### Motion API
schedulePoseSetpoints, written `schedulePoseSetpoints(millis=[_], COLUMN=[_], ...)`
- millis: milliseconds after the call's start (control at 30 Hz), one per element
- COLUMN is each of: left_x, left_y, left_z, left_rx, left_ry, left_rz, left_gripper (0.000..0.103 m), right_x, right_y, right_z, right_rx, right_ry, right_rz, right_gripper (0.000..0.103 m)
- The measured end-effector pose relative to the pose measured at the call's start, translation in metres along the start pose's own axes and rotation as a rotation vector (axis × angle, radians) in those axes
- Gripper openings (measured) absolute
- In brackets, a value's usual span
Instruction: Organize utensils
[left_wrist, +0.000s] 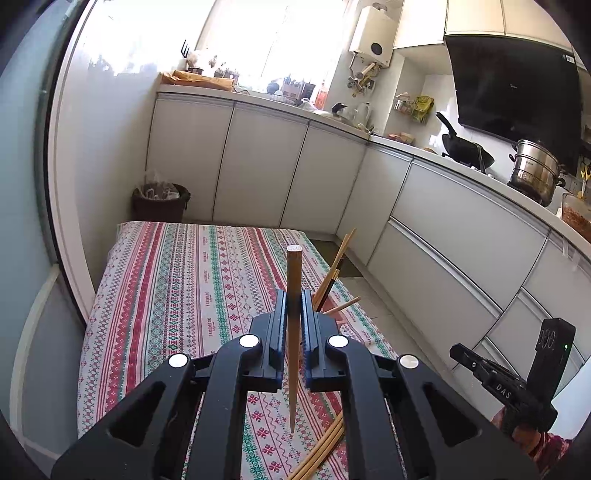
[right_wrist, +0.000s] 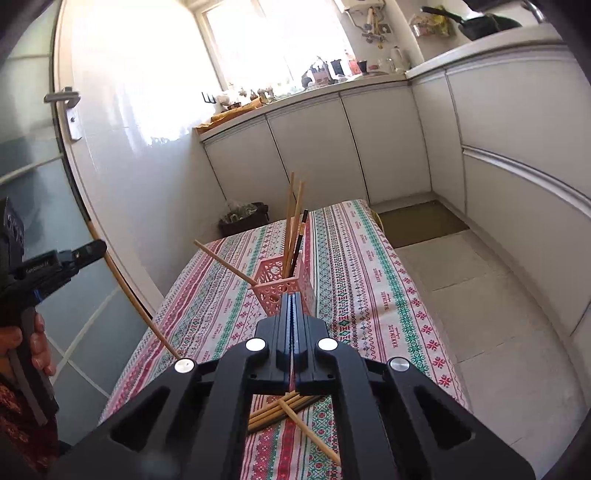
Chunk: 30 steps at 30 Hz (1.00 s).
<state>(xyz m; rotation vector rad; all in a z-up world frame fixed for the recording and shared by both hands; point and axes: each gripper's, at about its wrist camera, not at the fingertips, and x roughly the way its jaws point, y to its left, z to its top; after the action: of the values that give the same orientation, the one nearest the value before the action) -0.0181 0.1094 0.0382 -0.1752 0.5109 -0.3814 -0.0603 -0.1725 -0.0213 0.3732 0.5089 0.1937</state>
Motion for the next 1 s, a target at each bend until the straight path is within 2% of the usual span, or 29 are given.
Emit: schedulePoseSetpoints(millis=[100,167,200,233,267,300,400,467,567,733,833,867,1000], left_x=[0.000,-0.001,-0.001,-0.001,-0.001,-0.001,-0.003,-0.003,-0.004,-0.010,-0.012,-0.013,-0.012], left_y=[0.000,-0.001,-0.001,0.000,0.000,0.001,0.000,0.000,-0.001,0.004,0.007,0.007,0.007], left_z=[-0.001,-0.001,-0.002,-0.002,-0.002,-0.002,-0.002,-0.002,-0.002,-0.001,-0.001,-0.001,-0.001], left_rx=[0.001,0.006,0.010,0.012,0.011,0.009,0.012,0.013,0.011,0.005,0.000,-0.002,-0.003], left_ry=[0.003,0.004,0.004,0.004,0.005,0.006,0.003,0.002,0.000,-0.010,-0.013,-0.014,-0.012], left_rz=[-0.002,-0.008,-0.010,-0.009,-0.008,-0.008,-0.012,-0.014,-0.013,-0.009,-0.007,-0.007,-0.008], left_gripper=[0.006,0.006,0.006,0.006,0.006,0.006,0.006,0.007,0.007,0.007,0.006,0.006,0.006], right_x=[0.019,0.036,0.044,0.055,0.061,0.065,0.076,0.085,0.103,0.128,0.138,0.136,0.128], right_y=[-0.017,-0.024,-0.020,-0.013,-0.006,0.000,0.022,0.034,0.043,0.047,0.038,0.036,0.026], right_z=[0.010,0.012,0.009,0.002,-0.008,-0.018,-0.047,-0.064,-0.080,-0.101,-0.113,-0.113,-0.111], right_rx=[0.039,0.026,-0.038,-0.134,-0.216,-0.281,-0.437,-0.519,-0.563,-0.570,-0.557,-0.552,-0.509], right_ry=[0.078,0.221,0.309,0.425,0.502,0.544,0.670,0.717,0.775,0.846,0.876,0.852,0.832], right_rz=[-0.017,-0.005,0.007,0.003,-0.021,-0.031,0.034,0.048,0.053,0.059,0.021,0.029,0.015], right_gripper=[0.001,0.005,0.007,0.021,0.038,0.040,0.040,0.040,0.040,0.039,0.004,0.001,0.000])
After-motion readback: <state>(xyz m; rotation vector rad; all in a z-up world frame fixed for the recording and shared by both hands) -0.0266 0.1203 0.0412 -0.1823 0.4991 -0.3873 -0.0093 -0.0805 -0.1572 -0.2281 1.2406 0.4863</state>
